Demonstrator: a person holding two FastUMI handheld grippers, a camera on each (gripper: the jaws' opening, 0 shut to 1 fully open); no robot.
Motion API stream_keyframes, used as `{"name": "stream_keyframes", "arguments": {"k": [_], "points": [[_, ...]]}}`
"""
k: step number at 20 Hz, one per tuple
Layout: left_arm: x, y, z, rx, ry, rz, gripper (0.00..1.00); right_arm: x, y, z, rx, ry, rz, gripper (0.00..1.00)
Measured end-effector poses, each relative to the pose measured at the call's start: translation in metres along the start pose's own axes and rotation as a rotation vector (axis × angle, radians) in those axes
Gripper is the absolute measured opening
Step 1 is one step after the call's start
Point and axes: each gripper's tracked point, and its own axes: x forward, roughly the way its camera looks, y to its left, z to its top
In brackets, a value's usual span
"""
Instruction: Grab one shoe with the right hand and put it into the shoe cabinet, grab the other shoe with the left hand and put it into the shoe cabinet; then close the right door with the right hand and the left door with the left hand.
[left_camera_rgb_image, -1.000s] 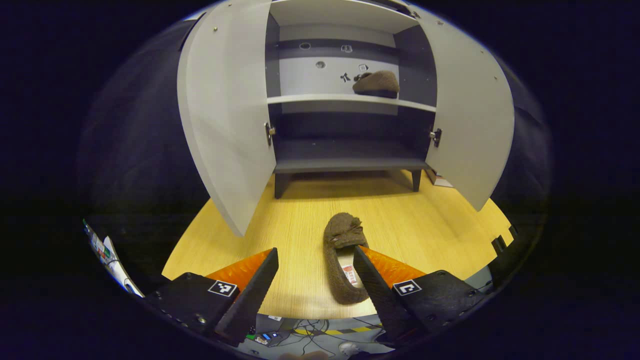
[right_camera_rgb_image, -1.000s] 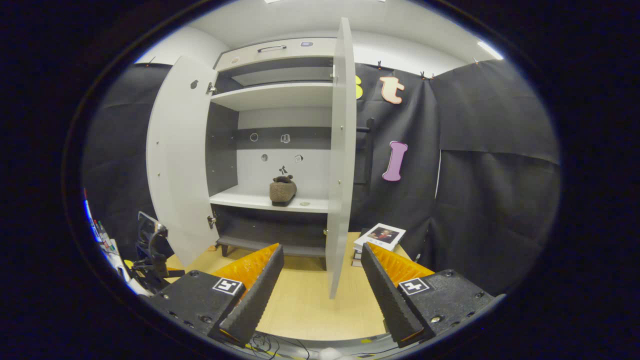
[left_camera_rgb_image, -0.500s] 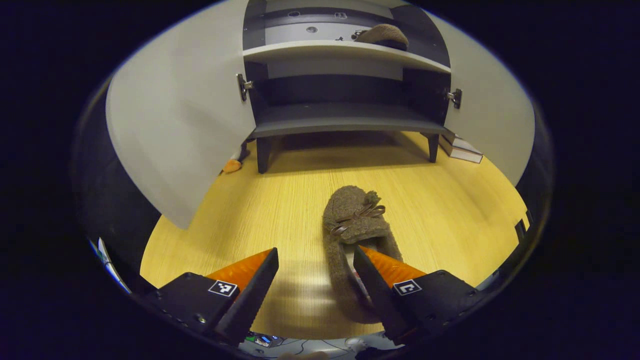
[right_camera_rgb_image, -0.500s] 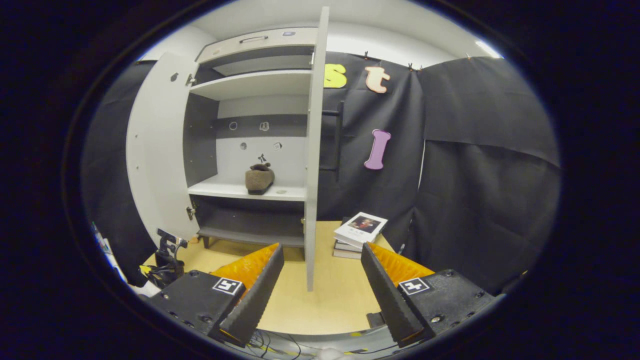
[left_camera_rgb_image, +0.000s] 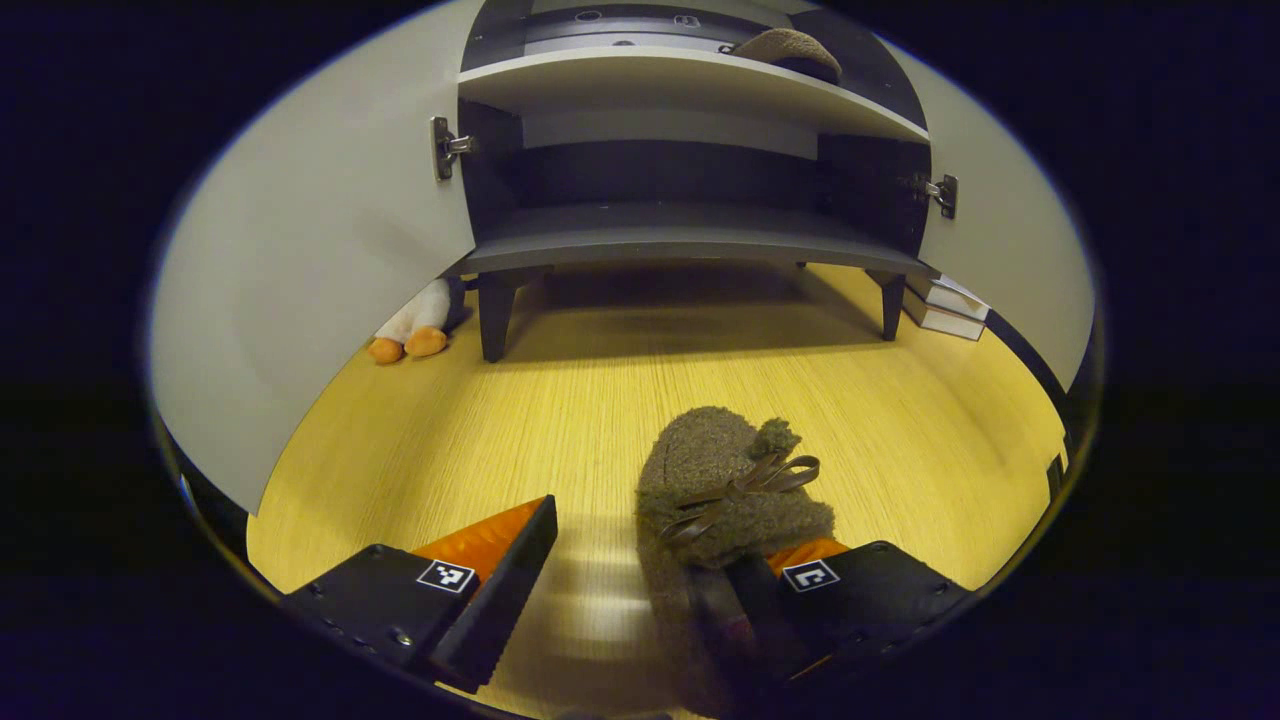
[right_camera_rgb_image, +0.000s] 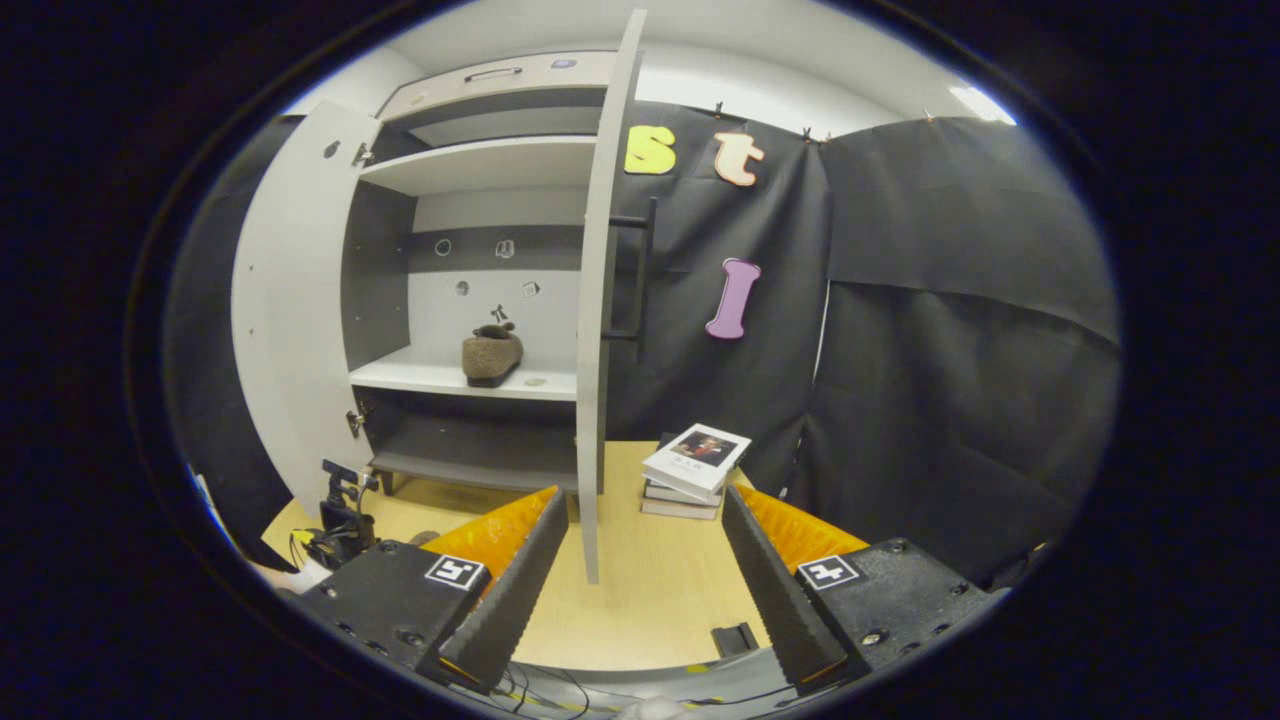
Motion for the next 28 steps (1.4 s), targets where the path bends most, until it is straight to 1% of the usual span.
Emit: {"name": "stream_keyframes", "arguments": {"k": [1, 3, 4, 5, 6, 7, 8, 12, 14, 15, 16, 17, 20, 21, 22, 23, 24, 25, 28], "points": [[0.005, -0.004, -0.003, -0.001, 0.013, -0.013, 0.9, -0.001, -0.001, 0.0, 0.0, -0.002, -0.003, 0.99], [0.006, -0.016, -0.007, -0.018, 0.038, -0.047, 0.71, -0.002, -0.001, 0.0, 0.006, 0.003, -0.005, 0.99], [0.006, -0.018, -0.006, -0.009, 0.037, -0.04, 0.36, -0.003, -0.001, 0.0, 0.011, 0.001, -0.006, 0.99], [0.009, -0.012, -0.004, 0.028, 0.028, 0.001, 0.32, -0.003, -0.001, 0.0, 0.013, -0.001, -0.007, 0.99], [0.011, -0.006, -0.002, 0.057, 0.028, 0.022, 0.24, -0.002, 0.001, 0.0, 0.013, -0.001, -0.009, 0.99], [0.009, -0.005, -0.003, 0.061, 0.049, 0.021, 0.16, -0.001, 0.002, -0.001, 0.009, 0.001, -0.009, 0.99], [0.006, -0.004, -0.002, 0.061, 0.06, 0.022, 0.01, -0.002, 0.005, -0.002, 0.011, 0.001, -0.002, 0.99], [-0.02, 0.001, 0.028, 0.052, 0.021, 0.031, 0.0, -0.008, 0.016, 0.006, 0.026, -0.025, 0.026, 0.99], [-0.041, 0.003, 0.054, 0.037, -0.011, 0.038, 0.0, -0.009, 0.021, 0.011, 0.03, -0.04, 0.038, 0.99], [-0.053, 0.004, 0.071, 0.03, -0.034, 0.043, 0.0, -0.009, 0.022, 0.014, 0.037, -0.044, 0.043, 0.99], [-0.064, 0.004, 0.089, 0.028, -0.059, 0.05, 0.1, -0.01, 0.025, 0.015, 0.044, -0.049, 0.051, 0.99], [-0.075, 0.005, 0.109, 0.033, -0.094, 0.059, 0.0, -0.01, 0.027, 0.017, 0.049, -0.055, 0.056, 0.99], [-0.106, 0.004, 0.17, 0.037, -0.186, 0.056, 0.0, -0.009, 0.031, 0.026, 0.055, -0.073, 0.072, 0.99], [-0.115, 0.002, 0.189, 0.031, -0.21, 0.052, 0.1, -0.009, 0.031, 0.03, 0.054, -0.083, 0.076, 0.99], [-0.124, 0.001, 0.207, 0.015, -0.23, 0.048, 0.0, -0.009, 0.031, 0.034, 0.054, -0.092, 0.08, 0.99], [-0.129, 0.001, 0.226, -0.003, -0.253, 0.043, 0.09, -0.009, 0.031, 0.039, 0.059, -0.103, 0.085, 0.99], [-0.134, 0.0, 0.245, -0.017, -0.274, 0.038, 0.0, -0.009, 0.032, 0.044, 0.068, -0.111, 0.096, 0.99], [-0.138, 0.001, 0.263, -0.02, -0.294, 0.043, 0.09, -0.008, 0.032, 0.05, 0.082, -0.119, 0.107, 0.99], [-0.147, 0.006, 0.314, -0.002, -0.345, 0.073, 0.1, -0.001, 0.033, 0.063, 0.103, -0.144, 0.133, 0.99]]}}
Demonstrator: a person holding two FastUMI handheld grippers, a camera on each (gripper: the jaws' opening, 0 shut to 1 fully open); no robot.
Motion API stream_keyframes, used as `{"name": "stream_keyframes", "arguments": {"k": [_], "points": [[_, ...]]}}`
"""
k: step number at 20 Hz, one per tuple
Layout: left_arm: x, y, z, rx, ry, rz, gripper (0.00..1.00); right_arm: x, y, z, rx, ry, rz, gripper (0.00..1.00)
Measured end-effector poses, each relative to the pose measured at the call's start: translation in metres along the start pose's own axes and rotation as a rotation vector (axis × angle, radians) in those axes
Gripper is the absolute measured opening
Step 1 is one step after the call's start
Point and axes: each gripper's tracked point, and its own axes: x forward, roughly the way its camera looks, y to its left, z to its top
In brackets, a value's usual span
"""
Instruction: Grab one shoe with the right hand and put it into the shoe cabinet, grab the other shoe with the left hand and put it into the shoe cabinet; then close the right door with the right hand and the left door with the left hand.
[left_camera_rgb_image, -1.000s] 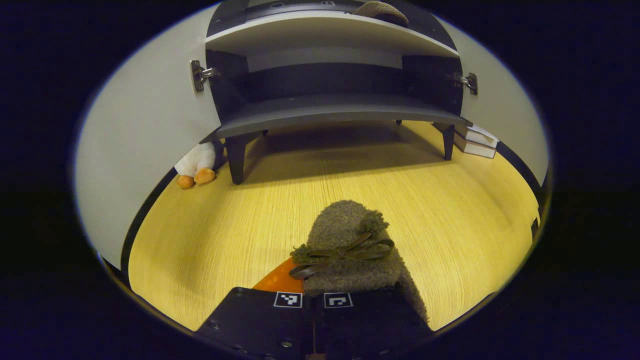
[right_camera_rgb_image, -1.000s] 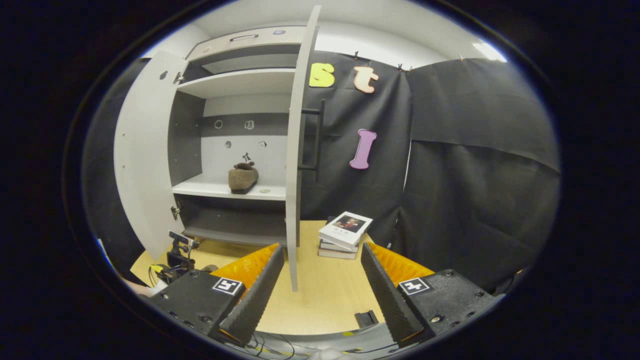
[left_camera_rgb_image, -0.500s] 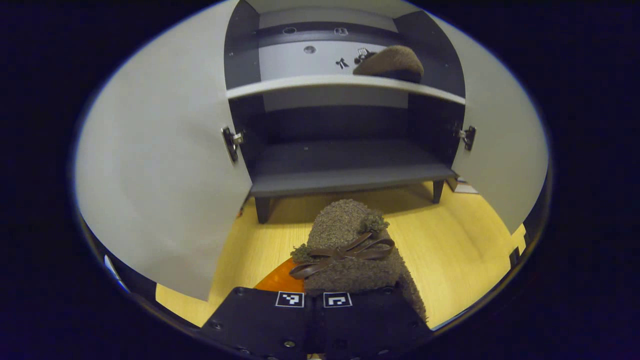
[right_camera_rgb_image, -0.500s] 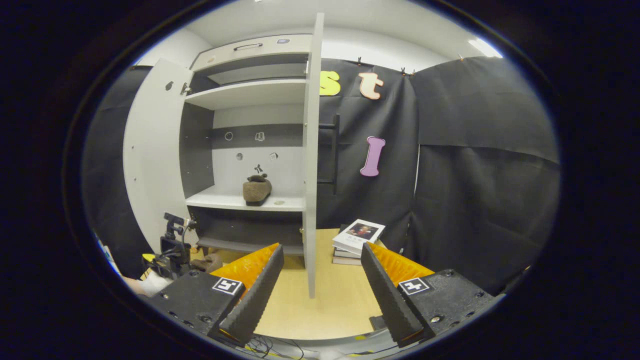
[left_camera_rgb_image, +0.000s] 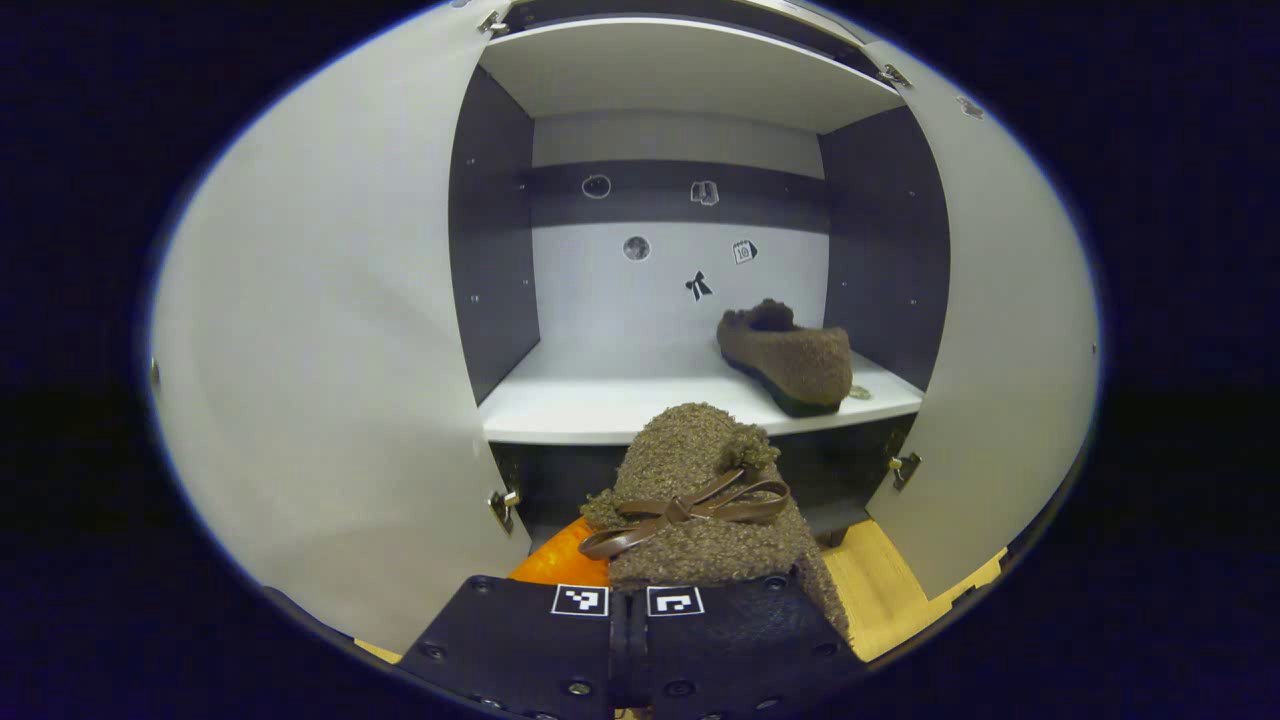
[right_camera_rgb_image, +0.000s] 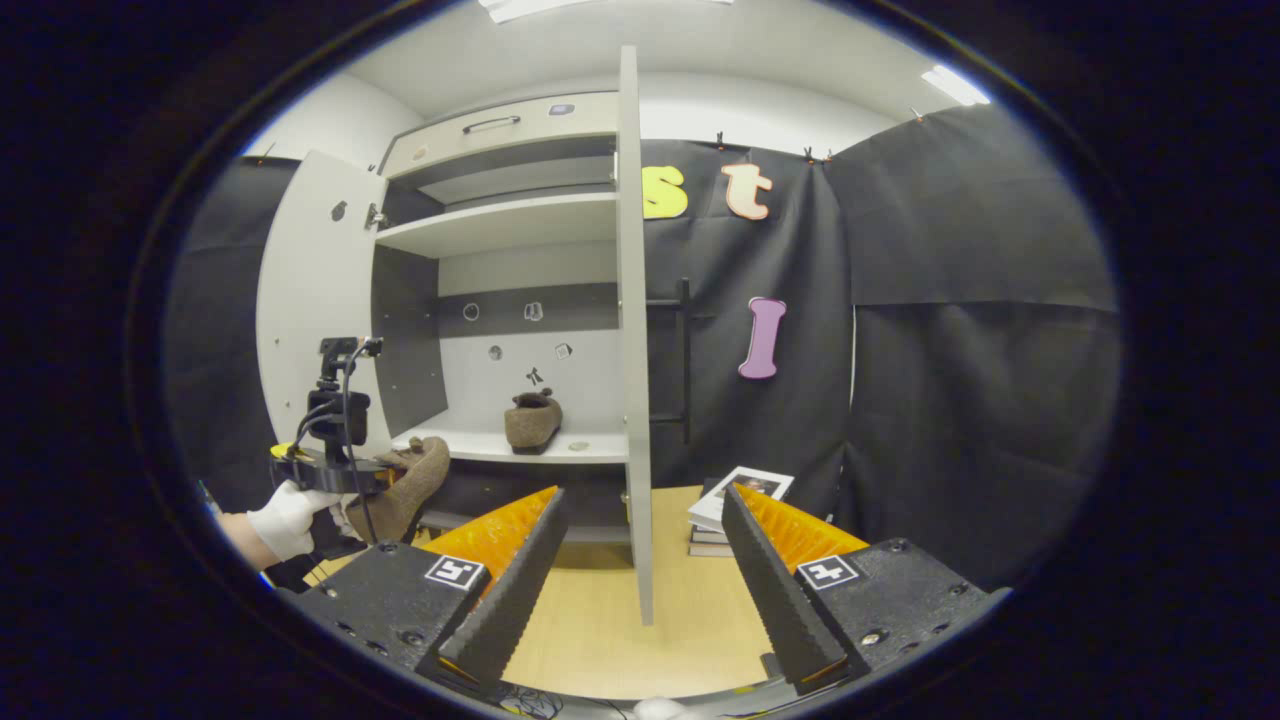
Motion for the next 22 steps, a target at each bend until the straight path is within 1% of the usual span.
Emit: {"name": "stream_keyframes", "arguments": {"k": [1, 2, 3, 4, 5, 6, 7, 9, 10, 11, 12, 13, 16, 19, 20, 22], "points": [[0.006, -0.001, 0.016, 0.003, -0.018, -0.002, 0.0, 0.003, 0.0, 0.003, 0.005, -0.009, 0.006, 0.99], [0.011, -0.002, 0.031, 0.007, -0.024, 0.002, 0.0, 0.005, -0.003, 0.003, 0.01, -0.012, 0.008, 0.99], [0.016, -0.002, 0.046, 0.017, -0.041, 0.003, 0.1, 0.007, -0.004, 0.003, 0.016, -0.01, 0.013, 0.99], [0.024, -0.001, 0.06, 0.028, -0.061, 0.01, 0.0, 0.009, -0.006, 0.002, 0.022, -0.007, 0.016, 0.99], [0.034, 0.0, 0.072, 0.033, -0.068, 0.018, 0.0, 0.01, -0.008, 0.001, 0.024, -0.002, 0.019, 0.99], [0.048, 0.0, 0.079, 0.032, -0.063, 0.027, 0.0, 0.011, -0.009, 0.0, 0.028, 0.005, 0.022, 0.99], [0.063, 0.0, 0.087, 0.017, -0.052, 0.024, 0.09, 0.011, -0.009, -0.002, 0.036, 0.019, 0.03, 0.99], [0.086, 0.002, 0.097, 0.003, -0.034, 0.037, 0.1, 0.009, -0.009, 0.0, 0.05, 0.025, 0.048, 0.99], [0.103, 0.002, 0.104, 0.025, -0.041, 0.042, 0.1, 0.01, -0.01, 0.001, 0.044, 0.026, 0.05, 0.99], [0.119, 0.003, 0.106, 0.059, -0.034, 0.047, 0.0, 0.01, -0.012, 0.001, 0.035, 0.026, 0.049, 0.99], [0.133, 0.005, 0.103, 0.077, -0.009, 0.059, 0.09, 0.01, -0.016, 0.0, 0.03, 0.03, 0.048, 0.99], [0.148, 0.003, 0.1, 0.065, 0.019, 0.058, 0.0, 0.009, -0.022, -0.001, 0.026, 0.037, 0.045, 0.99], [0.188, 0.007, 0.088, -0.002, 0.089, 0.074, 0.0, 0.009, -0.039, -0.001, 0.022, 0.048, 0.017, 0.99], [0.212, 0.02, 0.077, -0.008, 0.152, 0.102, 0.0, 0.01, -0.058, -0.001, 0.023, 0.058, -0.017, 0.99], [0.216, 0.019, 0.071, -0.014, 0.188, 0.089, 0.0, 0.01, -0.062, -0.002, 0.029, 0.065, -0.02, 0.99], [0.219, 0.019, 0.066, 0.0, 0.218, 0.082, 0.0, 0.012, -0.073, -0.008, 0.041, 0.086, -0.032, 0.99]]}}
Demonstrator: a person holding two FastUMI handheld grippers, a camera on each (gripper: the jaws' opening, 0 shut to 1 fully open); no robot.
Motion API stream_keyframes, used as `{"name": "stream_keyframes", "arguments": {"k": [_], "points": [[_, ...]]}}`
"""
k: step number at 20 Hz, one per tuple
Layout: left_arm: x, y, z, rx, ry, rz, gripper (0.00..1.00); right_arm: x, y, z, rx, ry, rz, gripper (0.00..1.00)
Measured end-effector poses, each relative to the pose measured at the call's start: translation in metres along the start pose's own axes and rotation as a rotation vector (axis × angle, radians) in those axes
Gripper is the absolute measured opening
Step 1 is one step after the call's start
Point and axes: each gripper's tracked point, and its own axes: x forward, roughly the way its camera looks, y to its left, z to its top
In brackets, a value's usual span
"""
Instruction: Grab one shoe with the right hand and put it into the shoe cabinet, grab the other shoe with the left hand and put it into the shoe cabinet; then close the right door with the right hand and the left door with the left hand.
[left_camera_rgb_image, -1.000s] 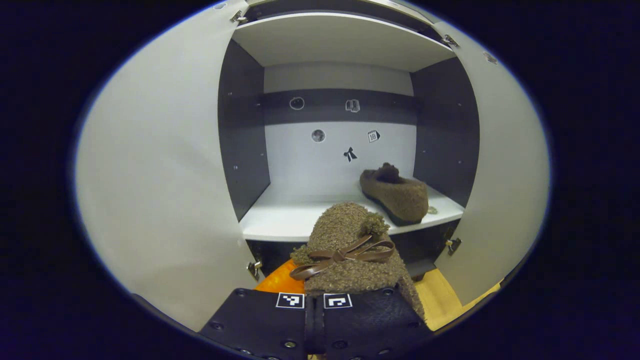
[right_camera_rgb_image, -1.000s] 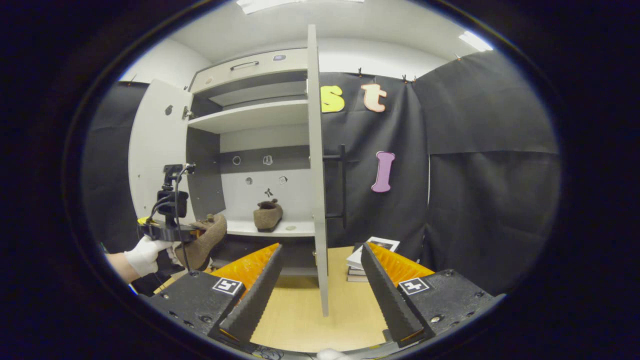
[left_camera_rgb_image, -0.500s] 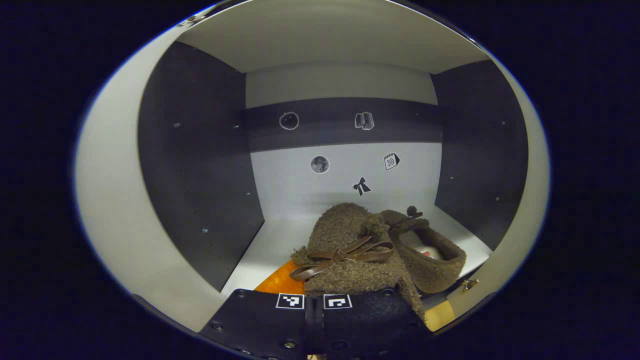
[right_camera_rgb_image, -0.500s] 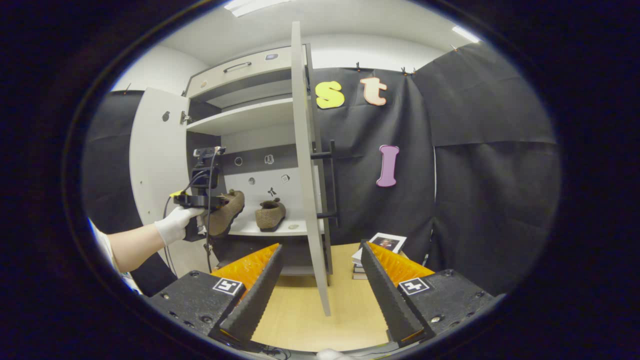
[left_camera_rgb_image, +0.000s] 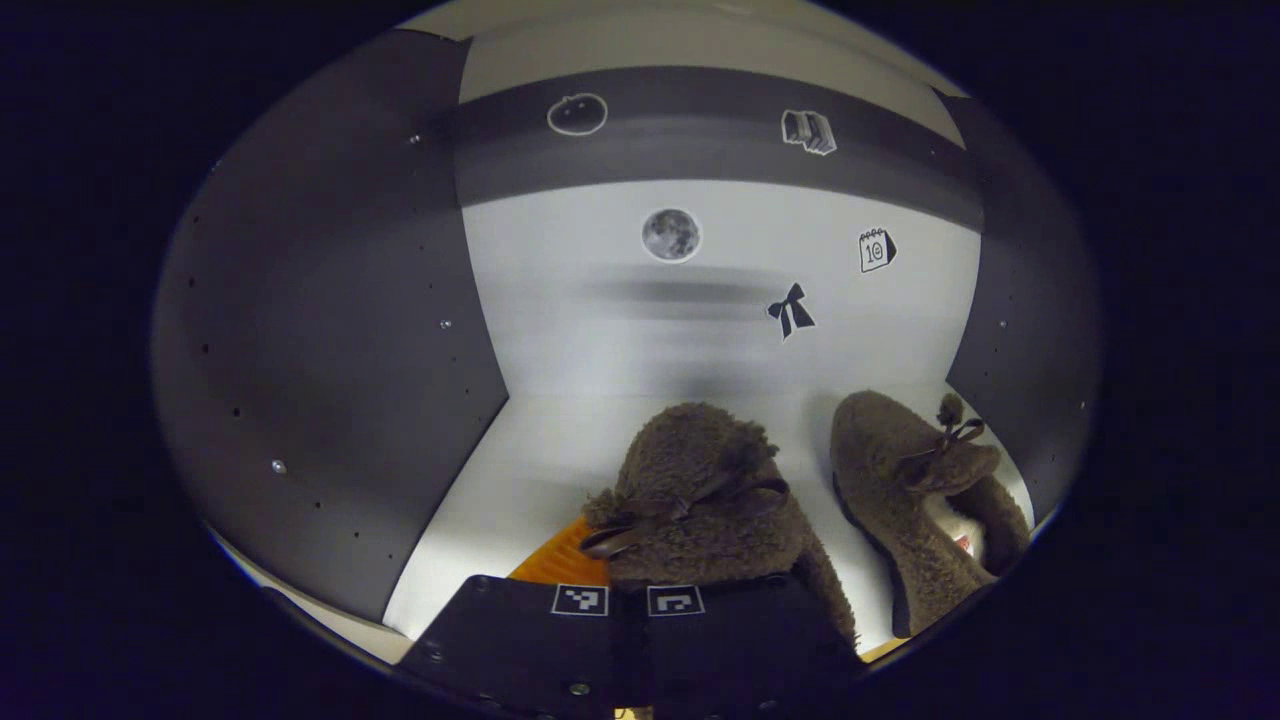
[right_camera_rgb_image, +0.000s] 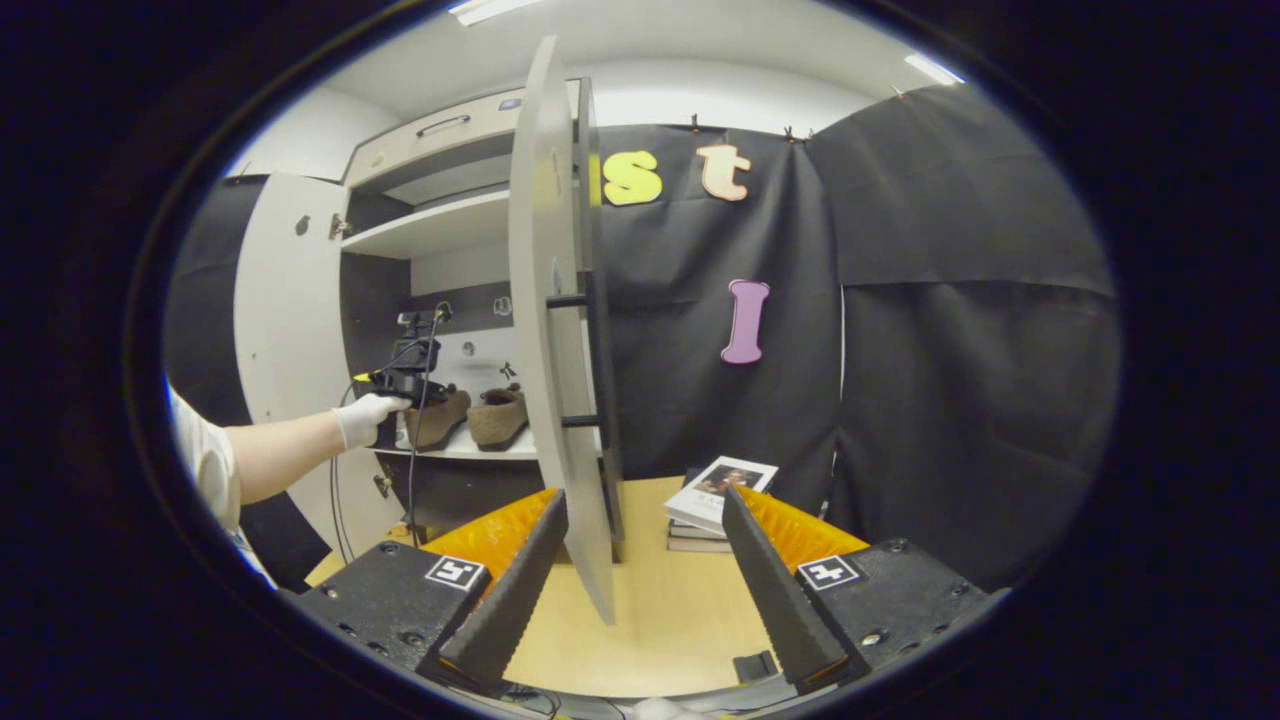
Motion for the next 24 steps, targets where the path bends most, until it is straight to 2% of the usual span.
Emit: {"name": "stream_keyframes", "arguments": {"k": [2, 4, 5, 6, 7, 11, 12, 13, 14, 17, 22, 23, 24], "points": [[0.003, -0.004, -0.001, 0.041, 0.023, 0.004, 0.0, 0.003, -0.004, -0.004, 0.009, 0.012, 0.0, 0.99], [0.0, -0.005, -0.003, 0.067, 0.048, 0.011, 0.05, 0.006, -0.004, -0.005, 0.01, 0.016, 0.007, 0.99], [-0.003, -0.005, -0.004, 0.069, 0.052, 0.018, 0.17, 0.007, -0.001, -0.004, 0.01, 0.017, 0.015, 0.99], [-0.003, -0.008, -0.003, 0.064, 0.053, 0.004, 0.18, 0.008, 0.002, -0.004, 0.009, 0.015, 0.023, 0.99], [-0.006, -0.009, -0.003, 0.063, 0.048, 0.004, 0.14, 0.008, 0.003, -0.003, 0.006, 0.013, 0.03, 0.99], [-0.029, -0.006, 0.003, 0.064, -0.005, -0.011, 0.98, 0.008, 0.007, -0.007, -0.009, 0.014, 0.039, 0.99], [-0.045, -0.001, 0.006, 0.065, -0.021, -0.002, 0.96, 0.006, 0.008, -0.008, -0.01, 0.016, 0.042, 0.99], [-0.054, 0.002, 0.005, 0.06, -0.037, -0.006, 1.0, 0.004, 0.011, -0.009, -0.009, 0.017, 0.044, 0.99], [-0.065, 0.003, 0.002, 0.051, -0.044, -0.02, 0.94, 0.002, 0.014, -0.009, -0.007, 0.012, 0.049, 0.99], [-0.104, 0.006, -0.006, 0.046, -0.091, -0.045, 0.97, -0.008, 0.024, -0.007, -0.014, -0.005, 0.052, 0.99], [-0.192, 0.0, -0.02, 0.088, -0.236, -0.094, 0.97, -0.03, 0.048, 0.0, -0.031, -0.041, 0.063, 0.99], [-0.212, -0.002, -0.023, 0.098, -0.263, -0.102, 1.0, -0.035, 0.053, 0.002, -0.034, -0.049, 0.068, 0.99], [-0.231, -0.003, -0.026, 0.102, -0.289, -0.11, 0.96, -0.041, 0.058, 0.002, -0.04, -0.058, 0.069, 0.99]]}}
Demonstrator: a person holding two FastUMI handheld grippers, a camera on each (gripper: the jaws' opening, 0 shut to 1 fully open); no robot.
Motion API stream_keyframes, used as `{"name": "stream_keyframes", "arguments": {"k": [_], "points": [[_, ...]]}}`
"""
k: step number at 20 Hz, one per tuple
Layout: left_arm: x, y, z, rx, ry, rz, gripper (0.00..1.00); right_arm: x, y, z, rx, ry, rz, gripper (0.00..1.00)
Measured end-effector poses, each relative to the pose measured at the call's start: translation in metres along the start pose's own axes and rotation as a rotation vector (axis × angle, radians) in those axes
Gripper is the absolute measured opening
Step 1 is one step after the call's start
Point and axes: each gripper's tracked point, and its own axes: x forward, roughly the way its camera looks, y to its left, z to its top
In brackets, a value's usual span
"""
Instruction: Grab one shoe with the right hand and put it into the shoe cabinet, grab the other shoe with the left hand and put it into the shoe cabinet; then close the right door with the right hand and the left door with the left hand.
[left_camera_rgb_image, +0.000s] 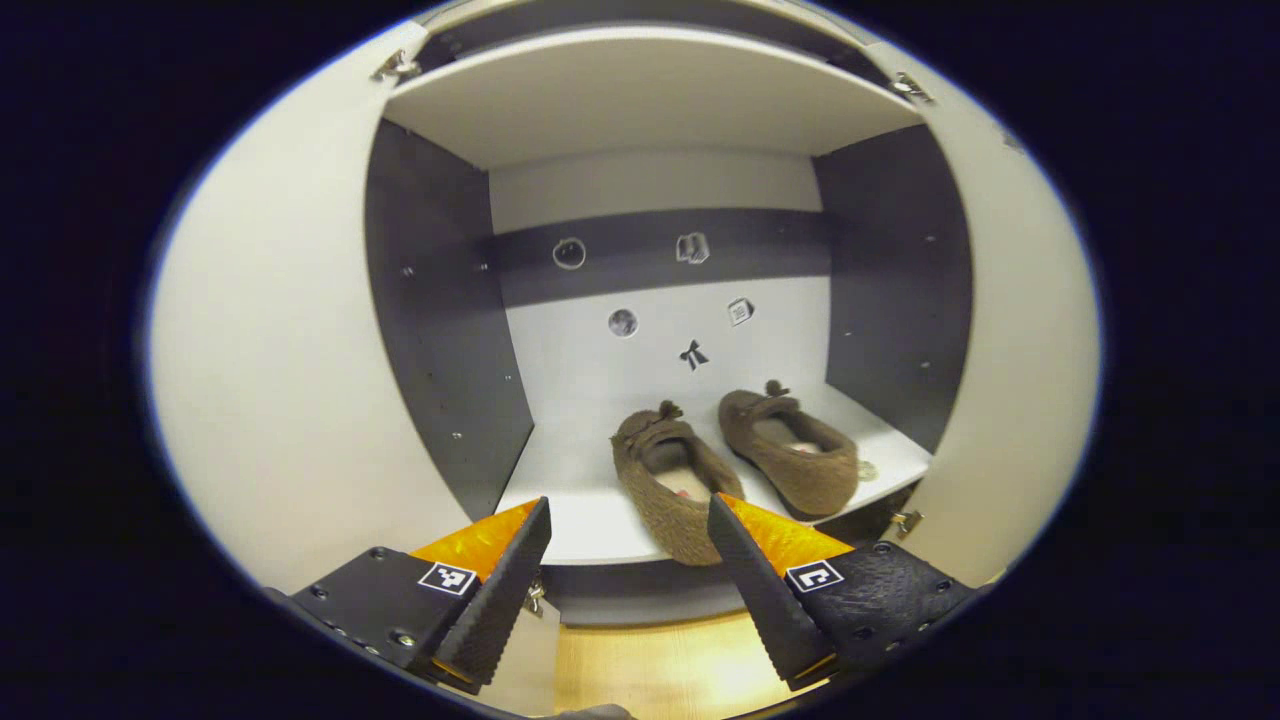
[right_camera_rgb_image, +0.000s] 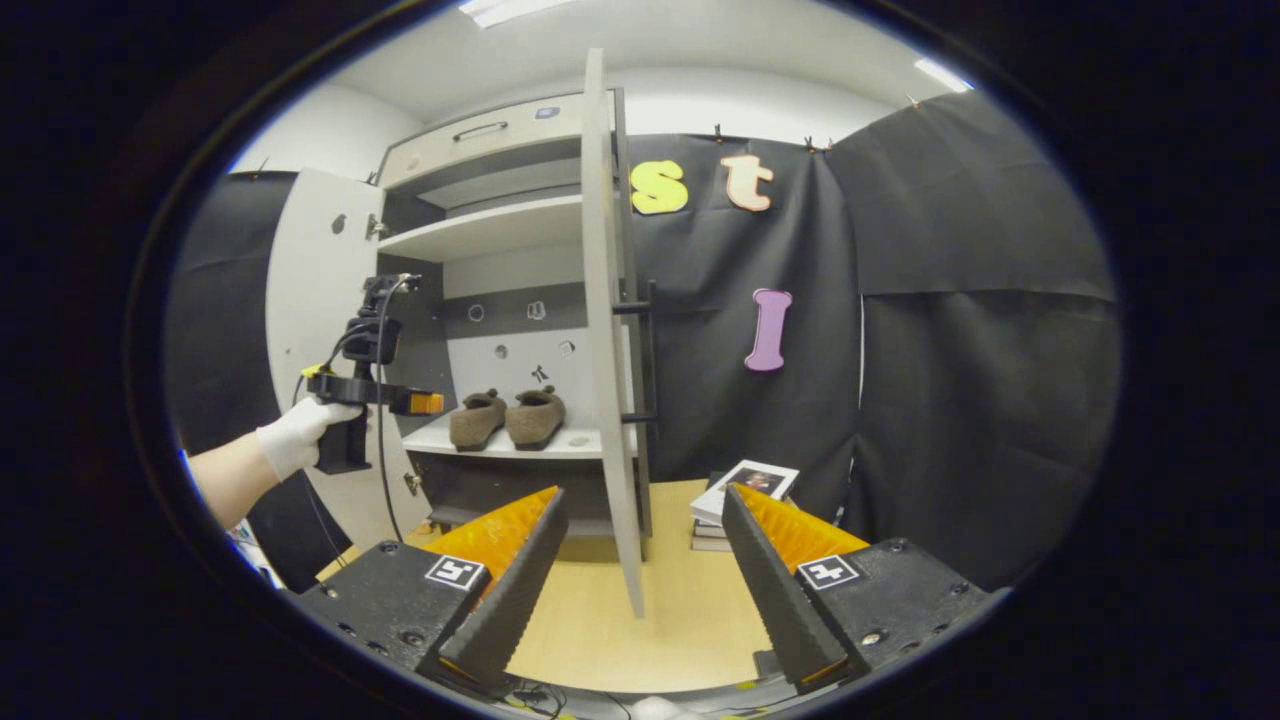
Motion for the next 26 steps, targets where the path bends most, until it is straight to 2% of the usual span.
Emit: {"name": "stream_keyframes", "arguments": {"k": [2, 3, 4, 5, 6, 9, 11, 13, 14, 15, 20, 21, 22, 26], "points": [[-0.039, -0.007, 0.002, -0.011, -0.042, -0.02, 0.96, -0.012, 0.009, 0.001, -0.016, -0.014, 0.001, 0.99], [-0.058, -0.008, 0.002, -0.019, -0.062, -0.023, 1.0, -0.016, 0.015, 0.002, -0.02, -0.019, 0.006, 0.99], [-0.08, -0.01, 0.003, -0.027, -0.08, -0.027, 0.96, -0.022, 0.019, 0.0, -0.02, -0.021, 0.008, 0.99], [-0.1, -0.01, 0.002, -0.028, -0.098, -0.026, 1.0, -0.026, 0.022, 0.0, -0.019, -0.023, 0.009, 0.99], [-0.121, -0.008, 0.001, -0.027, -0.116, -0.018, 0.96, -0.031, 0.024, -0.001, -0.017, -0.026, 0.007, 0.99], [-0.177, 0.001, -0.005, -0.014, -0.169, 0.015, 1.0, -0.042, 0.029, 0.001, -0.012, -0.039, -0.004, 0.99], [-0.206, 0.012, -0.011, 0.004, -0.21, 0.048, 0.96, -0.05, 0.029, 0.001, -0.012, -0.046, -0.017, 0.99], [-0.235, 0.015, -0.026, -0.008, -0.212, 0.052, 0.96, -0.055, 0.025, 0.006, -0.013, -0.059, -0.038, 0.99], [-0.25, 0.018, -0.035, -0.018, -0.209, 0.058, 1.0, -0.057, 0.024, 0.007, -0.012, -0.062, -0.045, 0.99], [-0.264, 0.02, -0.043, -0.02, -0.205, 0.065, 0.96, -0.059, 0.022, 0.008, -0.015, -0.065, -0.052, 0.99], [-0.31, 0.013, -0.085, -0.041, -0.167, 0.077, 0.96, -0.052, 0.012, 0.014, -0.005, -0.073, -0.061, 0.99], [-0.315, 0.01, -0.09, -0.052, -0.155, 0.08, 1.0, -0.047, 0.009, 0.016, -0.009, -0.074, -0.063, 0.98], [-0.316, 0.007, -0.095, -0.063, -0.143, 0.084, 0.96, -0.041, 0.004, 0.018, -0.012, -0.073, -0.065, 0.98], [-0.316, -0.006, -0.094, -0.094, -0.14, 0.116, 0.96, -0.004, -0.019, 0.033, -0.012, -0.08, -0.061, 0.99]]}}
